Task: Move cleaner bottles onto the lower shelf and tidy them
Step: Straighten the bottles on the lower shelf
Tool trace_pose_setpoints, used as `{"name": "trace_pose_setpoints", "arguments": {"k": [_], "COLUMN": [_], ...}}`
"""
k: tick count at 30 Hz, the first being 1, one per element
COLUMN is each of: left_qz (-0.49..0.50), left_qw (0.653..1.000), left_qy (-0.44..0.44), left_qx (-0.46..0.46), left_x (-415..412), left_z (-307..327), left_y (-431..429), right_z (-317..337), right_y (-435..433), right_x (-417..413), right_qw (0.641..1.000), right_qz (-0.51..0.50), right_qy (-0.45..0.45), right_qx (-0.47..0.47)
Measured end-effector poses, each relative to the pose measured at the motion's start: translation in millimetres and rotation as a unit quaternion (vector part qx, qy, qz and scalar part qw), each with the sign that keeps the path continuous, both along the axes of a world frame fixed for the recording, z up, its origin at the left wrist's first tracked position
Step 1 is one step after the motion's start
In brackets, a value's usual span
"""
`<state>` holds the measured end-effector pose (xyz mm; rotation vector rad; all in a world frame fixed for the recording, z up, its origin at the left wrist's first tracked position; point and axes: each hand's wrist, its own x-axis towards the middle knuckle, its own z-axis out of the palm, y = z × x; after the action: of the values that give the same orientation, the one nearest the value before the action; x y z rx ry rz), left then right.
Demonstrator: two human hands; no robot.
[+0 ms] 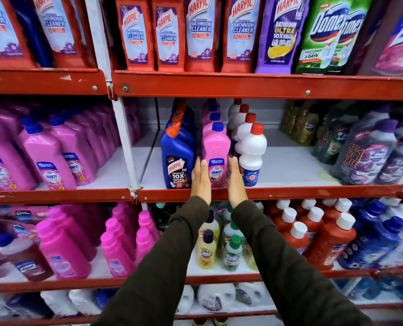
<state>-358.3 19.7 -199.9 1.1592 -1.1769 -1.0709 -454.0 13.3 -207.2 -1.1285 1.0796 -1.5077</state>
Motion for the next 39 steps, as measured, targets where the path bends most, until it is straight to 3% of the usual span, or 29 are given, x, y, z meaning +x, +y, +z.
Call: {"name": "trace_pose_setpoints", "arguments": {"k": [3,11,15,18,22,26,28,30,34,39], "left_qz": [-0.022,-0.01,-0.007,0.068,0.189,0.049,-0.023,-0.07,-0.089,-0.081], "left_qw": [0.995,0.995,0.998,0.995,0.974,0.994,0.998,0.996,0.99,0.985], "left_qy": [0.092,0.094,0.048,-0.01,-0.013,-0.024,-0.014,0.052,0.107,0.137], "left_qx": [0.009,0.004,-0.037,-0.066,-0.121,-0.091,-0.062,-0.012,0.034,0.064], "left_x": [-2,-3,-8,-15,-34,-66,-83,-97,-106,-103], "left_z": [-2,-11,-9,-15,-25,-23,-18,-12,-10,-13], "left_y": [-7,-15,-7,7,25,19,13,5,-13,-23], "right_z": [1,-2,-5,-13,-24,-17,-11,-5,1,0], "right_y": [0,0,6,16,30,26,18,14,9,5], "right_x": [-5,-7,-9,-18,-40,-72,-85,-93,-97,-99], "right_qw": [1.0,0.999,0.997,0.997,0.989,0.98,0.989,0.996,1.0,0.999], "right_qz": [0.012,0.019,0.037,0.025,-0.121,-0.185,-0.145,-0.087,0.001,0.034], "right_qy": [0.01,0.042,0.059,0.059,0.025,0.011,0.014,0.01,-0.011,-0.018], "right_qx": [0.022,0.013,-0.013,-0.031,-0.087,-0.073,-0.032,0.009,0.022,0.019]}}
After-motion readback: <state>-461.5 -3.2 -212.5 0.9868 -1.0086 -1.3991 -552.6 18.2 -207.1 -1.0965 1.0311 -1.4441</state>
